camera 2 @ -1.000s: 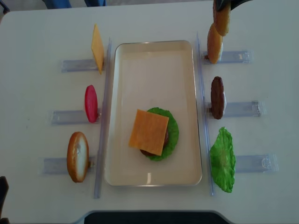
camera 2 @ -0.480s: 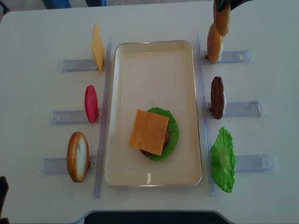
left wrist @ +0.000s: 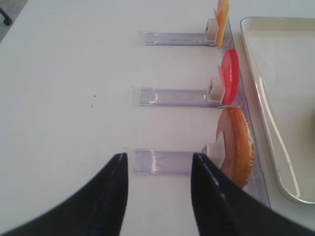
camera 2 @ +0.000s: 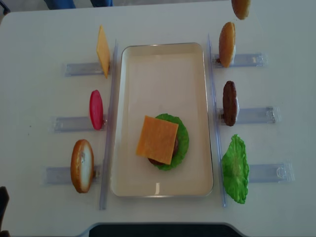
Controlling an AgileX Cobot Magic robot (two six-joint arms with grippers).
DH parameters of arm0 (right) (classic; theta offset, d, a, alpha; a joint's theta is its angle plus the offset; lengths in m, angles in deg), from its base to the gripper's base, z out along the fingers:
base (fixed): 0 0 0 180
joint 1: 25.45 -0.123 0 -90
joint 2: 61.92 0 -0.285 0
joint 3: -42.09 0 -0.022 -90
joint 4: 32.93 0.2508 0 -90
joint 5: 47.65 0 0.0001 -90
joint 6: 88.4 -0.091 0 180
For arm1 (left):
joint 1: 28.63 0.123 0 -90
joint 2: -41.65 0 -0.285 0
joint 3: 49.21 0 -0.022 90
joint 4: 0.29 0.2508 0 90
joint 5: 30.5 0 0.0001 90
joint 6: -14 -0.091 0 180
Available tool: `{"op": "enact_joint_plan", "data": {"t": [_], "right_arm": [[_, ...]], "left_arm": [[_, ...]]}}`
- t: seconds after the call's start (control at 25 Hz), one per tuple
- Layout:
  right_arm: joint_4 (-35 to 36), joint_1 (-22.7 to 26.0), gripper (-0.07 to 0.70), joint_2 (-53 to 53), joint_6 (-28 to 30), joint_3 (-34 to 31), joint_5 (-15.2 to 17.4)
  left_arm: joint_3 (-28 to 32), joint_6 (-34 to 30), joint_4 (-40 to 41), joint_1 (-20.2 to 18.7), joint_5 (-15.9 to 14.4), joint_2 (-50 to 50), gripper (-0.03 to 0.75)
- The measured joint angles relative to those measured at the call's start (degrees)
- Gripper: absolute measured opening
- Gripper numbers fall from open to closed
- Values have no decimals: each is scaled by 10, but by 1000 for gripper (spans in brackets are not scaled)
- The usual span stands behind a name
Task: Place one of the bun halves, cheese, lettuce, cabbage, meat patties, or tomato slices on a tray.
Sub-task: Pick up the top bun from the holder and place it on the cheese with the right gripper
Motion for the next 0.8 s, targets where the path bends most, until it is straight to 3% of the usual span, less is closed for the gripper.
{"op": "enact_joint_plan", "data": {"t": [0.28, 0.8], "right_arm": [[-28, -47, 202, 123, -39, -94, 1], [-39, -87, 202, 362, -105, -292, 1]], "left_arm": [[0, 0, 0, 0, 0, 0, 327], [0, 0, 0, 0, 0, 0, 327]]}}
